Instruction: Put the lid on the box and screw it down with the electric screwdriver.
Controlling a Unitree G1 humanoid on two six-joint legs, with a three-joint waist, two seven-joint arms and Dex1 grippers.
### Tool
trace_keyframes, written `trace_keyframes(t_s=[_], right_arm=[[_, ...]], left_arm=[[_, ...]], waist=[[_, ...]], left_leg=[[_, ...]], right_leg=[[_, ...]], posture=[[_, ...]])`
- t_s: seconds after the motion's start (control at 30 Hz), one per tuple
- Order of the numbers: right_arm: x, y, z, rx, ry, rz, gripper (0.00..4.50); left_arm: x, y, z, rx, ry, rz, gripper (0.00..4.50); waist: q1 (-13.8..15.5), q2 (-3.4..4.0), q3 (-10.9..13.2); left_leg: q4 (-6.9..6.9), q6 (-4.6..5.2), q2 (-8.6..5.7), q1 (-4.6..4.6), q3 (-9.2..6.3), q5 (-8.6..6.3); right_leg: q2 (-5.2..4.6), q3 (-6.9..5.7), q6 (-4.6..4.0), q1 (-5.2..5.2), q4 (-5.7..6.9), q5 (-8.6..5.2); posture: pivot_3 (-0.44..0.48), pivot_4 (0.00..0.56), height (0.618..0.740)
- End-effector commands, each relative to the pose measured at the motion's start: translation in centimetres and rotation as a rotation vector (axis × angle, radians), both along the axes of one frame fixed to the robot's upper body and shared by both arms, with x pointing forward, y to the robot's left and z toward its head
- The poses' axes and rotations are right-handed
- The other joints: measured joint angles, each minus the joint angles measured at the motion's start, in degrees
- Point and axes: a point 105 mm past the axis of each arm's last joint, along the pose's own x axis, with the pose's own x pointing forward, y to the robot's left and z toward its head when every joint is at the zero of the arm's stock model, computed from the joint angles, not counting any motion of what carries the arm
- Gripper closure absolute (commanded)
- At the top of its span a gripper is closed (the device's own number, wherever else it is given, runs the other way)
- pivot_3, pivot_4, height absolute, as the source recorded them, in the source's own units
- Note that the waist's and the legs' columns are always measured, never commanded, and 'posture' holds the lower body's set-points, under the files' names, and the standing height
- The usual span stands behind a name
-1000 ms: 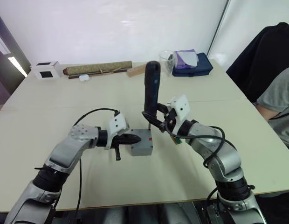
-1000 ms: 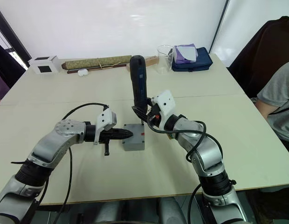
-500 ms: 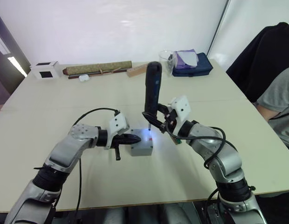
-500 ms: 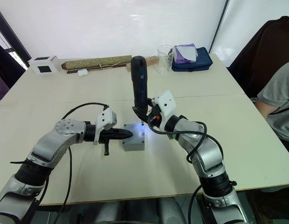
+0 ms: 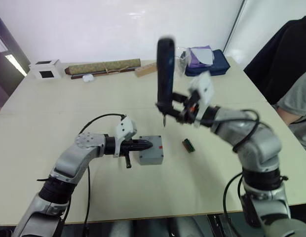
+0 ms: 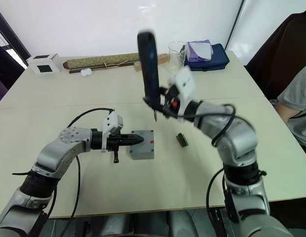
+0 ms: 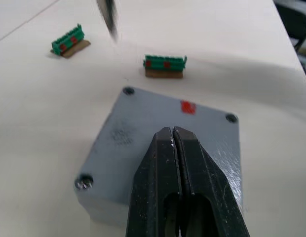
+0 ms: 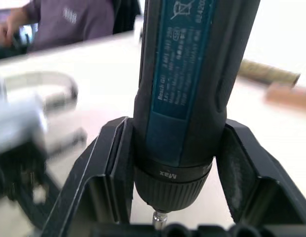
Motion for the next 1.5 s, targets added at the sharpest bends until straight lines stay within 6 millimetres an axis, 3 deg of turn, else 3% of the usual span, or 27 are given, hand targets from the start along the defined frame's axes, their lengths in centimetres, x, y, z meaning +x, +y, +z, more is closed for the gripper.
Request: trace_keyframes(t_s=[0.03,0.1,0.23,0.33,0.43,0.57,0.9,0.97,1.1,1.13,1.23,1.33,1.4,1.5], right_arm=[[0.8,-3.2,4.3,0.099,0.058,-0.073,2.43],[1.6,-5.6,4.4,0.083,0.197,-0.145,2.43],[1.8,-13.2,1.0,-0.020,0.566,-0.350,2.43],[1.3,-17.5,-3.5,-0.154,0.784,-0.526,2.43],[-0.5,-19.4,-6.7,-0.200,0.969,-0.519,2.43],[-1.5,-21.0,-9.6,-0.247,1.102,-0.572,2.43],[-0.7,-22.0,-12.2,-0.311,1.169,-0.628,2.43],[-0.3,-22.2,-12.7,-0.325,1.164,-0.635,1.45],[0.4,-22.4,-12.5,-0.353,1.098,-0.631,0.08],[0.7,-22.4,-12.1,-0.345,1.069,-0.626,0.02],[1.7,-22.6,-10.6,-0.410,0.892,-0.621,0.02],[2.8,-22.4,-7.5,-0.611,0.524,-0.617,0.02],[2.9,-20.6,-5.8,-0.606,0.335,-0.553,0.02],[1.4,-16.3,-3.9,-0.417,0.112,-0.380,0.02]], left_arm=[[0.6,0.9,0.6,-0.068,0.031,0.056,4.50],[0.8,1.0,1.4,-0.118,0.038,0.069,4.50],[-1.8,-0.4,4.8,-0.141,0.002,-0.090,4.50],[-4.2,-1.5,5.7,-0.099,-0.017,-0.194,4.50],[-5.9,-2.1,5.9,-0.041,-0.043,-0.279,4.50],[-6.0,-2.2,5.9,0.011,-0.079,-0.296,4.50],[-5.8,-1.8,4.8,0.037,-0.065,-0.277,4.50],[-5.4,-1.3,4.5,0.042,-0.055,-0.253,4.50],[-4.5,-0.6,4.8,-0.002,-0.029,-0.194,4.50],[-4.1,-0.4,4.9,-0.014,-0.026,-0.167,4.50],[-3.0,0.6,5.5,-0.044,-0.033,-0.091,4.50],[-1.6,3.0,6.5,-0.086,-0.038,0.045,4.50],[-1.4,4.5,6.6,-0.086,-0.034,0.108,4.50],[-1.8,6.3,6.2,-0.086,-0.023,0.185,4.50]], waist=[[-0.08,0.02,0.01],[-0.09,0.14,0.17],[1.59,-0.01,0.33],[1.72,0.18,0.46],[1.30,0.26,0.52],[0.57,0.59,0.82],[-0.22,0.61,1.06],[-0.17,0.61,1.06],[0.03,0.61,1.06],[0.04,0.61,1.06],[0.00,0.60,1.07],[-0.03,0.60,1.07],[-0.18,0.60,1.06],[-0.26,0.56,1.05]], left_leg=[[-0.04,0.01,0.00,-0.01,0.01,0.00],[-0.08,0.05,0.03,-0.11,0.00,-0.03],[0.10,0.05,0.02,-0.79,-0.12,-0.03],[0.02,0.11,-0.16,-0.98,0.02,-0.07],[0.02,0.56,-0.34,-0.99,0.29,-0.32],[0.06,0.69,-0.28,-0.92,0.36,-0.40],[0.41,0.63,-0.10,-0.82,0.31,-0.35],[0.42,0.63,-0.10,-0.82,0.35,-0.35],[0.42,0.63,-0.10,-0.83,0.30,-0.35],[0.42,0.63,-0.10,-0.84,0.30,-0.35],[0.43,0.62,-0.11,-0.84,0.30,-0.35],[0.43,0.62,-0.10,-0.84,0.30,-0.35],[0.42,0.62,-0.10,-0.83,0.27,-0.35],[0.41,0.62,-0.01,-0.75,0.31,-0.35]], right_leg=[[0.02,-0.02,0.00,-0.02,0.00,0.00],[-0.03,0.01,-0.02,-0.18,0.05,0.00],[-0.12,-0.18,-0.04,-0.63,-0.05,0.01],[-0.33,-0.15,-0.03,-0.73,-0.28,0.01],[-0.38,0.02,0.10,-0.76,-0.40,-0.07],[-0.15,0.17,0.16,-0.83,-0.31,-0.11],[0.14,0.18,0.11,-0.76,-0.10,0.03],[0.14,0.21,0.12,-0.75,-0.10,0.04],[0.14,0.18,0.12,-0.75,-0.10,0.04],[0.13,0.18,0.13,-0.75,-0.10,0.04],[0.12,0.18,0.16,-0.74,-0.10,0.07],[0.11,0.17,0.17,-0.74,-0.08,0.07],[0.12,0.15,0.18,-0.75,-0.03,0.07],[0.16,0.18,0.17,-0.76,0.06,0.07]], posture=[[0.000,0.150,0.740],[0.000,0.150,0.740],[0.000,0.150,0.740],[0.000,0.150,0.740],[0.000,0.150,0.740],[0.000,0.150,0.740],[0.000,0.150,0.740],[0.000,0.150,0.740],[0.000,0.150,0.740],[0.000,0.150,0.740],[0.000,0.150,0.740],[0.000,0.150,0.740],[0.000,0.150,0.740],[0.000,0.150,0.740]])
